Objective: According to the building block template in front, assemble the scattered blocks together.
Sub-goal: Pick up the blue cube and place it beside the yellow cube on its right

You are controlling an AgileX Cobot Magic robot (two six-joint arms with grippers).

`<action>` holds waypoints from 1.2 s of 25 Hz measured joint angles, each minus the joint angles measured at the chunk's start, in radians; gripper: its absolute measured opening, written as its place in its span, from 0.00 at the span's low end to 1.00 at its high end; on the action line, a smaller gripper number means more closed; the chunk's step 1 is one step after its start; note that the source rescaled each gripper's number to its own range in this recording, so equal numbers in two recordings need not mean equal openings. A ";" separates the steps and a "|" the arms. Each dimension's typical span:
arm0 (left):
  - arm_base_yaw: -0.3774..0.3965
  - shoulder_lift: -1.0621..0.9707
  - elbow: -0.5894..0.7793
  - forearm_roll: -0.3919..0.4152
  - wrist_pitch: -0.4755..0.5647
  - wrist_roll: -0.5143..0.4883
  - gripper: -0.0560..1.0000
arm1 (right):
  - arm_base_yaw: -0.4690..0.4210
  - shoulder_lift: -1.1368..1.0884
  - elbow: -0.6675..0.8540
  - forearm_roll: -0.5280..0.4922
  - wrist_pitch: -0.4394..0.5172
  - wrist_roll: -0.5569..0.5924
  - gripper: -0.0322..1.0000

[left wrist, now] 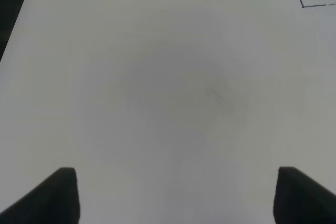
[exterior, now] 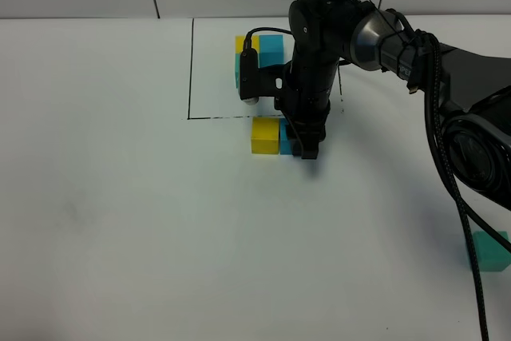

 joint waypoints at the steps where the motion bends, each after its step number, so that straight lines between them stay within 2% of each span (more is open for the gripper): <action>1: 0.000 0.000 0.000 0.000 0.000 0.000 0.77 | 0.000 0.000 0.000 0.000 0.000 -0.008 0.06; 30: 0.000 0.000 0.000 0.000 0.000 0.000 0.77 | 0.001 0.000 0.000 0.001 -0.003 0.026 0.06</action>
